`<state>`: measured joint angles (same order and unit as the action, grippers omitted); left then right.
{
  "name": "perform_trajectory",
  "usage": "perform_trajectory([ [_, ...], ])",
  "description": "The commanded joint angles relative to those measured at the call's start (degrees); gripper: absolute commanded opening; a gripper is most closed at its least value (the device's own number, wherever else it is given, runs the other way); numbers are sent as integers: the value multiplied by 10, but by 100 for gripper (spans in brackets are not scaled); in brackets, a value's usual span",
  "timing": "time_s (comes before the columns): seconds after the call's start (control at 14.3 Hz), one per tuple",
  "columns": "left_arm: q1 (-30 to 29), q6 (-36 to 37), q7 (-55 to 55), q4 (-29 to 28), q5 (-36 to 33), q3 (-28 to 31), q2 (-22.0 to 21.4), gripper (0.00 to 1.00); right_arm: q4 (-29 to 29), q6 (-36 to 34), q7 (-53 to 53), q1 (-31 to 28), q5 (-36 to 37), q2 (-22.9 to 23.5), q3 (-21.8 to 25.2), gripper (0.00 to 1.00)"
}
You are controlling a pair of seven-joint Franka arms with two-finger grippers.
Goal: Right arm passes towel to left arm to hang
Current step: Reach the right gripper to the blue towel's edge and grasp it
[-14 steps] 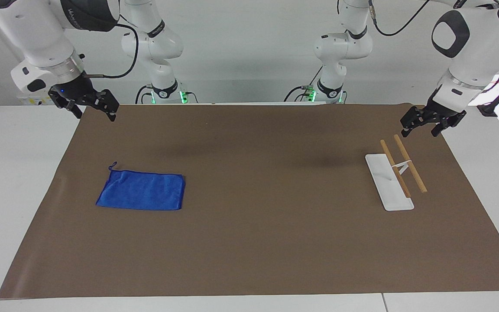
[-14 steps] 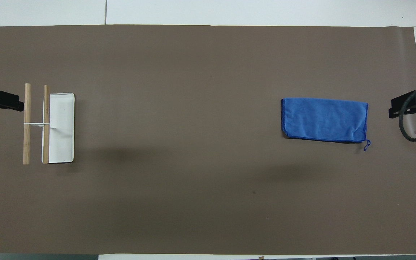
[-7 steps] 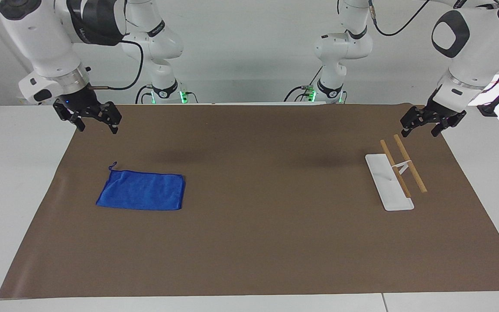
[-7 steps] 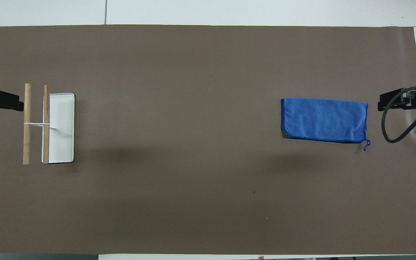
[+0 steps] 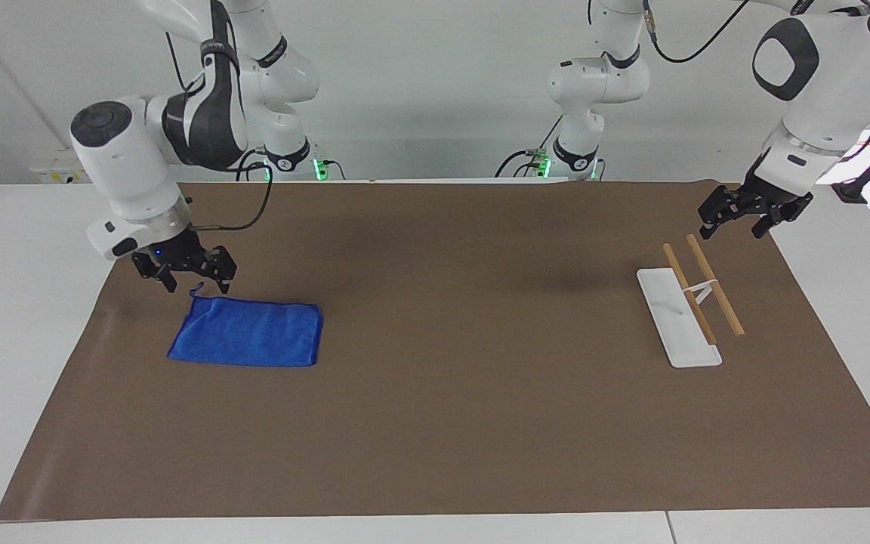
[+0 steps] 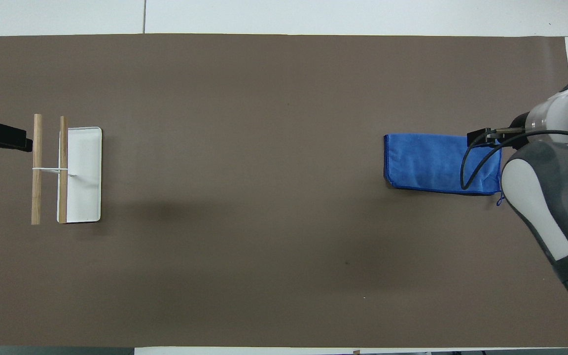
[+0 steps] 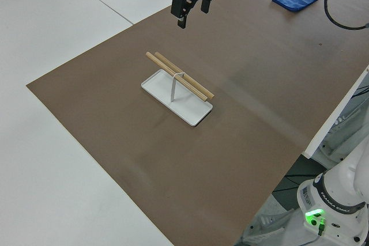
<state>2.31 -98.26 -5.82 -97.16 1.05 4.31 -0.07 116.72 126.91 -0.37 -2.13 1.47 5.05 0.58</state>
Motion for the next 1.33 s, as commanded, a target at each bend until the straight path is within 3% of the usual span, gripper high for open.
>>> perform_trajectory([
  [0.0,0,-3,8,-17,-13,-1,-17,100,79,100,-24,-5,-16,-2,-1,100],
  [0.42,0,-3,8,-17,-13,-2,-17,100,102,147,-45,-7,-52,50,-1,100],
  [0.77,0,-3,8,-17,-13,-2,-17,100,134,171,-60,-1,-52,53,-1,99],
  [0.91,0,-3,8,-17,-13,-2,-16,100,142,178,-62,-1,-52,52,-1,87],
  [1.05,0,-3,8,-17,-13,-2,-17,100,148,178,-64,-1,-52,51,-1,52],
  [1.19,0,-3,8,-17,-13,-2,-17,100,148,178,-63,0,-52,52,-1,0],
  [1.26,0,-3,8,-17,-13,-2,-17,100,148,177,-56,2,-52,52,-1,0],
])
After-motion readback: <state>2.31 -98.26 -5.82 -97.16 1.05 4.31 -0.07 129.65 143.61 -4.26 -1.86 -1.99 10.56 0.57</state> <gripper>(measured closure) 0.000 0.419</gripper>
